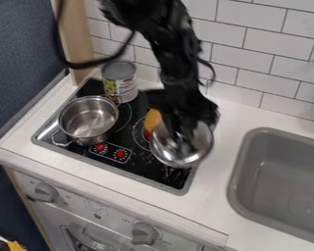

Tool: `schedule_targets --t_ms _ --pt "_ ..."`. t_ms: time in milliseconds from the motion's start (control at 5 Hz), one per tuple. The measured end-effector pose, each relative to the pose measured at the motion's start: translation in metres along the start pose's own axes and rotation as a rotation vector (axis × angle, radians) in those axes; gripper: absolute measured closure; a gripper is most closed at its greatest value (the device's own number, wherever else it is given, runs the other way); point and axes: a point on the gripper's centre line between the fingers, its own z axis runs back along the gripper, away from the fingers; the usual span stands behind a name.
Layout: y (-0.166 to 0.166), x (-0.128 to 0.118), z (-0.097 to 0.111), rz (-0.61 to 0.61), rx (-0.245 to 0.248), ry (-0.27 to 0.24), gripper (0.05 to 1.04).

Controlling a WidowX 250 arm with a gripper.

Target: Put the pot lid from the bottom right corner of the stove on the silver pot

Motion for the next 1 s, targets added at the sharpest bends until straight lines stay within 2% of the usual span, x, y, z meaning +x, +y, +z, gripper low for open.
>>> schedule_targets --t_ms 200,400,600,800,1000 --pt "0.024 -0.004 0.026 0.114 -0.012 -0.051 0.800" --pt "0.057 -0.008 0.034 0.268 -0.005 -0.077 0.800" --pt "0.091 -0.003 0.035 0.347 0.032 -0.102 0.800" --pt "0.124 0.005 0.025 0.392 0.090 -0.039 0.800" --pt "0.151 0.009 0.015 0.434 0.119 -0.002 0.800"
